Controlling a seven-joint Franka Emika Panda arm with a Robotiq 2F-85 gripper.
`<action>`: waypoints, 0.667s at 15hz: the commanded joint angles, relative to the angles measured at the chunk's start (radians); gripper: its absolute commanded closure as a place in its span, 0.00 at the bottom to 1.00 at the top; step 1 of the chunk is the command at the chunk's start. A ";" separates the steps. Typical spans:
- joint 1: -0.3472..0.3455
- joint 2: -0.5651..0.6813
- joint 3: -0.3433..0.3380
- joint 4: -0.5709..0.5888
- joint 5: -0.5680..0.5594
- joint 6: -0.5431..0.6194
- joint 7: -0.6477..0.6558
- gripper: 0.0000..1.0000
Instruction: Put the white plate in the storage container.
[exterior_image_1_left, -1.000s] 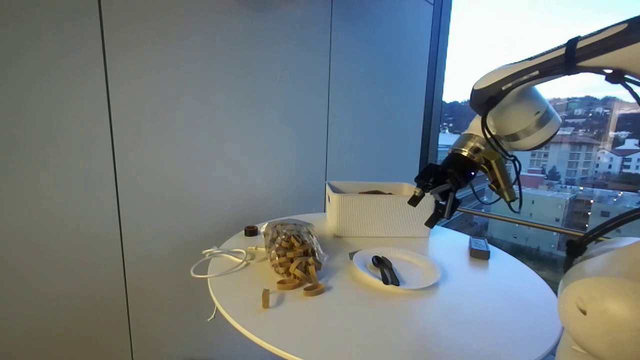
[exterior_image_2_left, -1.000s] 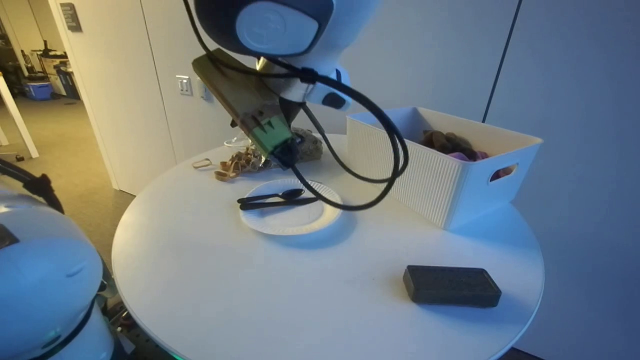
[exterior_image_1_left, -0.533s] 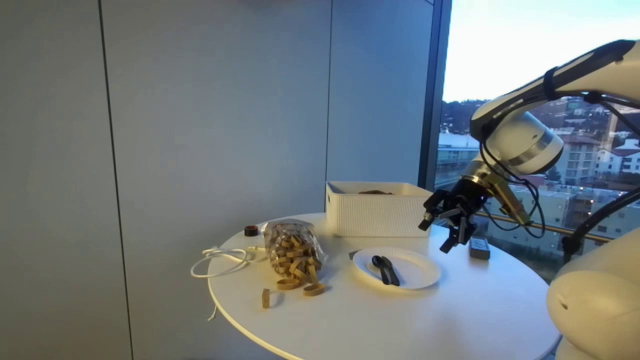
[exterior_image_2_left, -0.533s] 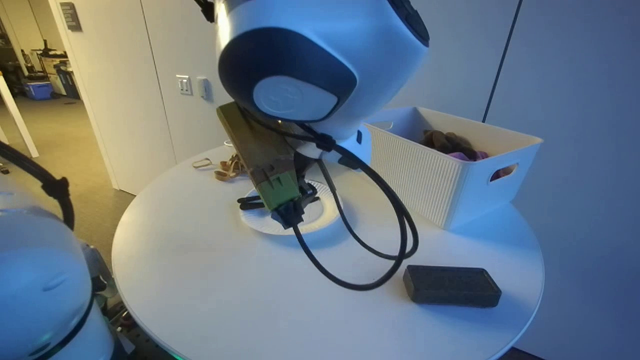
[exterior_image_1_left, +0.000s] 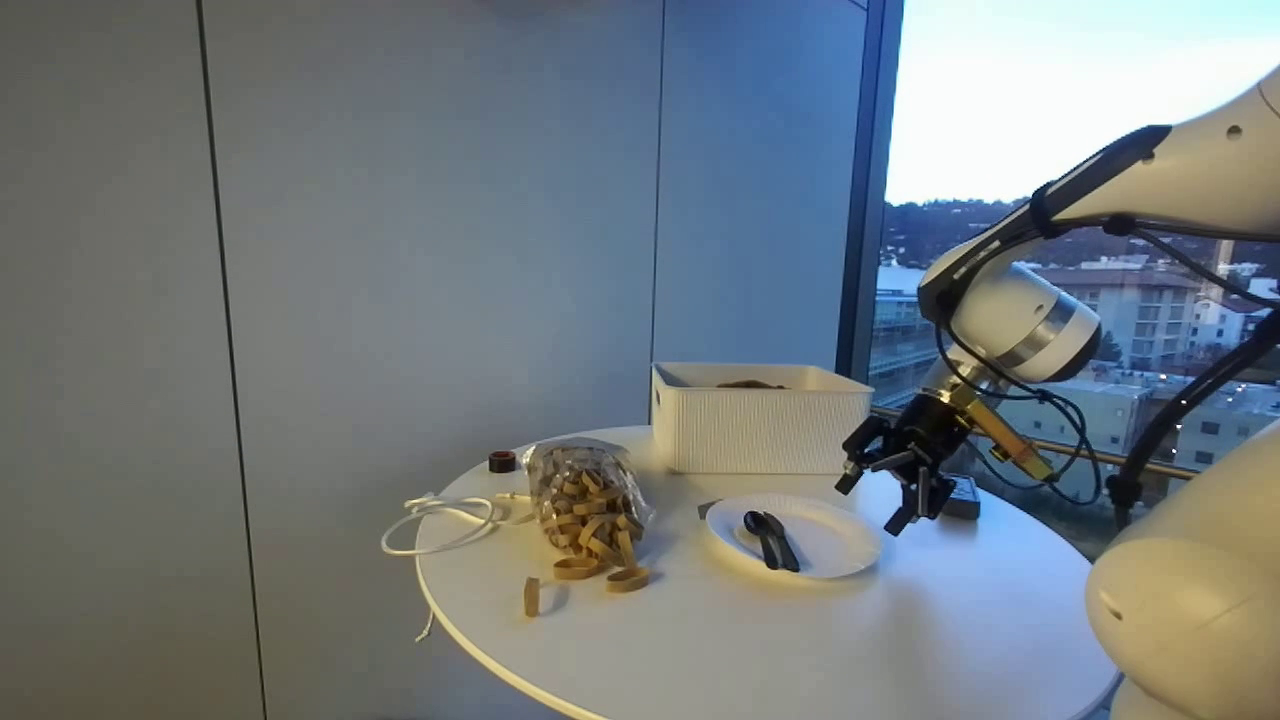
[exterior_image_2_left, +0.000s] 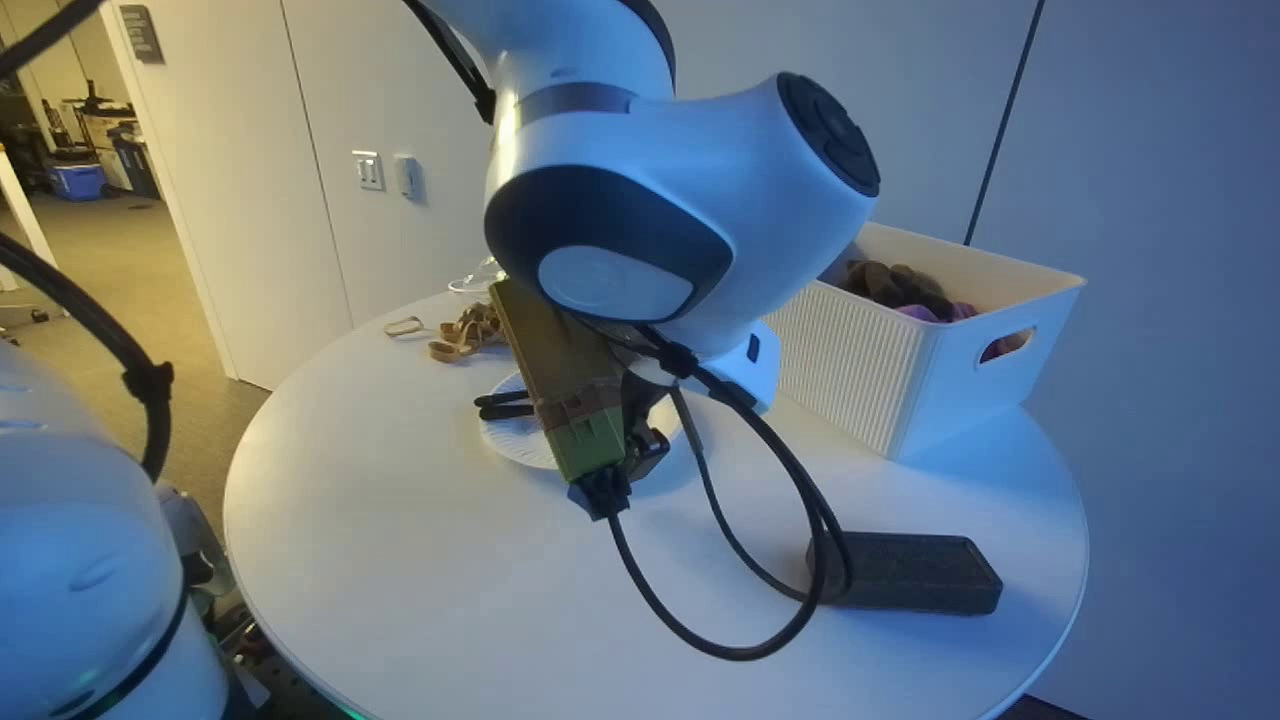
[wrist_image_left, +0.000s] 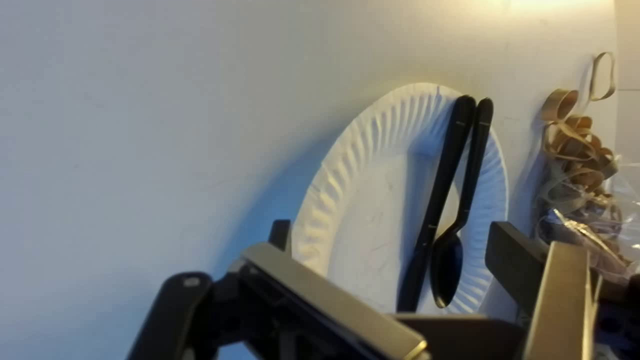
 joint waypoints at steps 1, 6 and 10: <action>-0.019 0.067 0.012 0.009 0.039 0.097 -0.021 0.00; 0.037 0.107 -0.024 0.022 0.141 0.121 -0.095 0.00; 0.092 0.143 -0.074 0.036 0.395 0.002 -0.238 0.00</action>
